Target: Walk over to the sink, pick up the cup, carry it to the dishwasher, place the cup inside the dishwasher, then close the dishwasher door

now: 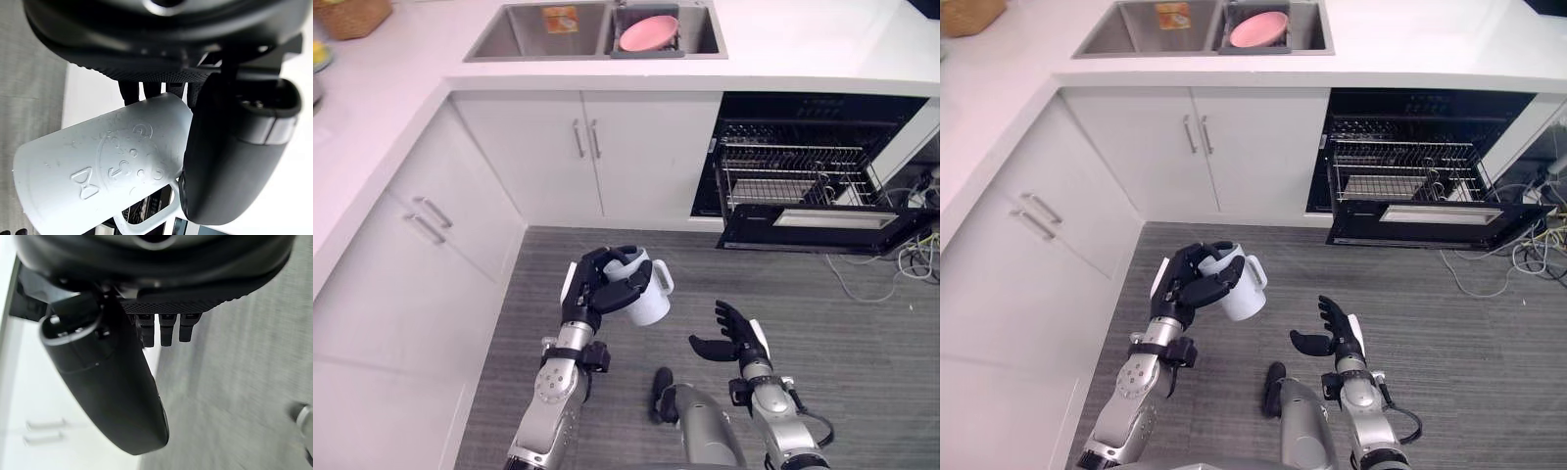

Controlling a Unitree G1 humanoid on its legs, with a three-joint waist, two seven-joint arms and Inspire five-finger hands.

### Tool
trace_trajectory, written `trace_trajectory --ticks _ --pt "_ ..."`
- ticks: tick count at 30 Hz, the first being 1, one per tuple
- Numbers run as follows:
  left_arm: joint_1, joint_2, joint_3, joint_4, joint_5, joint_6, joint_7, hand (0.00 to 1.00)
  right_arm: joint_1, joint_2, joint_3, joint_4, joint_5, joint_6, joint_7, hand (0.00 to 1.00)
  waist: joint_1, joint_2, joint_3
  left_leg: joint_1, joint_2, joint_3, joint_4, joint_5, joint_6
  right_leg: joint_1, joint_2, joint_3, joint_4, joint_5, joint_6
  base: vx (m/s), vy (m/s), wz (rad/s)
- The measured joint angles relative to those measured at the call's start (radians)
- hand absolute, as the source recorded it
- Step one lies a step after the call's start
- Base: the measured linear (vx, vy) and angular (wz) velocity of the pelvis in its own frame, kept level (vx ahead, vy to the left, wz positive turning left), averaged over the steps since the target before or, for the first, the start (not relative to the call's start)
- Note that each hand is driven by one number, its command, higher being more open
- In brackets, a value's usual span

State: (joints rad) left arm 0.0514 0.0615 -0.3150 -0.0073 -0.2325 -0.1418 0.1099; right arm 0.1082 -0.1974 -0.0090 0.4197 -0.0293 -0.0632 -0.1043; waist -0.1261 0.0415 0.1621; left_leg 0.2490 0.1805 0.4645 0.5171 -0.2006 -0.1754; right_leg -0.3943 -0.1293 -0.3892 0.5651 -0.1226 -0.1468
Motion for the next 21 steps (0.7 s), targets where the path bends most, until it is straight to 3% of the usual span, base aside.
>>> trace_trajectory --ticks 1,2,3,5,7,8,9,10,11,13,14,15,17,19,20,21 --pt "-0.001 -0.011 0.001 0.009 0.0 0.0 0.0 0.3 0.015 0.0 -0.01 -0.026 -0.001 0.002 -0.001 0.9 0.001 0.002 0.002 -0.046 0.054 -0.018 0.18 0.097 -0.021 0.057 0.02 0.011 -0.021 -0.019 0.005 0.39 -0.059 -0.6" --pt "0.002 -0.011 -0.005 0.011 0.0 -0.001 0.0 0.3 0.04 0.007 -0.014 -0.081 -0.001 0.005 -0.007 0.9 0.017 0.001 0.003 -0.119 0.118 -0.029 0.417 0.097 -0.044 0.135 0.062 0.04 -0.072 -0.028 0.008 0.43 -0.033 -0.77" --pt "0.002 -0.01 -0.013 0.011 0.0 -0.003 0.001 0.3 0.052 0.007 -0.016 -0.115 0.0 0.005 -0.014 0.9 0.029 -0.001 0.004 -0.156 0.139 -0.031 0.501 0.072 -0.038 0.169 0.079 0.057 -0.096 -0.029 0.007 0.33 0.02 -0.94" --pt "0.009 0.002 -0.036 0.009 0.0 -0.015 -0.002 0.3 0.062 0.007 -0.014 -0.204 0.006 -0.018 -0.026 0.9 0.03 -0.018 -0.001 -0.302 0.16 -0.028 0.59 -0.018 0.017 0.248 0.097 0.11 -0.162 -0.047 0.004 0.3 0.059 -0.73" --pt "0.025 0.0 -0.044 0.009 0.0 -0.015 -0.004 0.3 0.038 0.005 -0.007 -0.229 0.007 -0.032 -0.026 0.9 0.034 -0.024 0.001 -0.412 0.148 -0.02 0.458 -0.076 0.089 0.299 0.099 0.176 -0.198 -0.056 0.016 0.29 0.136 -0.81" --pt "0.04 -0.004 -0.044 0.009 0.0 -0.015 -0.004 0.3 0.029 0.004 -0.001 -0.228 0.007 -0.032 -0.026 0.9 0.042 -0.03 0.001 -0.437 0.115 -0.044 0.331 -0.084 0.098 0.311 0.097 0.215 -0.201 -0.063 0.027 0.32 0.217 -1.35" --pt "0.064 -0.007 -0.038 0.007 0.0 -0.015 -0.002 0.3 0.014 0.003 0.017 -0.217 0.008 -0.032 -0.026 0.9 0.062 -0.025 -0.001 -0.46 0.049 -0.145 0.089 -0.075 0.085 0.322 0.096 0.283 -0.202 -0.076 0.047 0.27 0.224 -1.15" --pt "0.069 -0.009 -0.035 0.007 0.0 -0.014 -0.002 0.3 0.011 0.003 0.018 -0.213 0.008 -0.032 -0.026 0.9 0.064 -0.025 -0.002 -0.461 0.036 -0.165 0.042 -0.069 0.076 0.323 0.095 0.295 -0.202 -0.078 0.05 0.27 0.267 -1.26" --pt "0.084 -0.011 -0.026 0.002 0.001 -0.014 0.003 0.3 0.009 0.003 0.033 -0.203 0.009 -0.033 -0.024 0.9 0.069 -0.021 -0.005 -0.459 -0.003 -0.246 -0.156 -0.019 0.063 0.331 0.098 0.339 -0.203 -0.091 0.072 0.22 0.237 -0.85" --pt "0.103 -0.022 -0.007 -0.001 0.001 -0.014 0.012 0.3 0.015 0.005 0.049 -0.193 0.009 -0.031 -0.024 0.9 0.084 -0.009 -0.016 -0.437 -0.029 -0.305 -0.28 0.132 0.057 0.343 0.105 0.408 -0.202 -0.116 0.105 0.36 0.332 -1.12" --pt "0.114 -0.023 0.014 -0.01 0.001 -0.014 0.018 0.3 0.014 0.008 0.063 -0.195 0.01 -0.031 -0.023 0.9 0.087 -0.01 -0.025 -0.426 -0.044 -0.319 -0.267 0.2 0.091 0.343 0.101 0.451 -0.198 -0.133 0.132 0.46 0.429 -0.98" --pt "0.115 -0.017 0.032 -0.016 0.003 -0.012 0.021 0.3 0.018 0.021 0.065 -0.196 0.011 -0.032 -0.024 0.9 0.077 -0.032 -0.029 -0.446 -0.057 -0.301 -0.189 0.146 0.128 0.346 0.077 0.467 -0.19 -0.142 0.165 0.37 0.359 -0.69" --pt "0.117 -0.015 0.056 -0.029 0.018 -0.011 0.028 0.3 0.015 0.028 0.064 -0.196 0.01 -0.032 -0.023 0.9 0.082 -0.043 -0.035 -0.443 -0.061 -0.247 -0.111 0.062 0.167 0.33 0.053 0.473 -0.121 -0.158 0.193 0.36 0.326 -0.66" --pt "0.117 0.005 0.068 -0.042 0.023 -0.01 0.041 0.3 0.001 0.043 0.065 -0.196 0.009 -0.033 -0.022 0.9 0.085 -0.048 -0.034 -0.388 -0.08 -0.19 -0.121 0.026 0.206 0.253 0.013 0.445 0.068 -0.147 0.272 0.31 0.258 -0.73" --pt "0.119 0.015 0.074 -0.043 0.028 -0.01 0.048 0.3 -0.005 0.055 0.067 -0.194 0.009 -0.033 -0.02 0.9 0.084 -0.048 -0.033 -0.323 -0.09 -0.157 -0.158 0.014 0.227 0.209 -0.032 0.398 0.183 -0.124 0.294 0.26 0.174 -0.67" --pt "0.125 0.02 0.079 -0.047 0.028 -0.01 0.058 0.3 -0.01 0.064 0.079 -0.193 0.008 -0.033 -0.017 0.9 0.085 -0.046 -0.032 -0.256 -0.093 -0.13 -0.199 0.007 0.239 0.19 -0.065 0.323 0.246 -0.141 0.264 0.26 0.145 -0.65"
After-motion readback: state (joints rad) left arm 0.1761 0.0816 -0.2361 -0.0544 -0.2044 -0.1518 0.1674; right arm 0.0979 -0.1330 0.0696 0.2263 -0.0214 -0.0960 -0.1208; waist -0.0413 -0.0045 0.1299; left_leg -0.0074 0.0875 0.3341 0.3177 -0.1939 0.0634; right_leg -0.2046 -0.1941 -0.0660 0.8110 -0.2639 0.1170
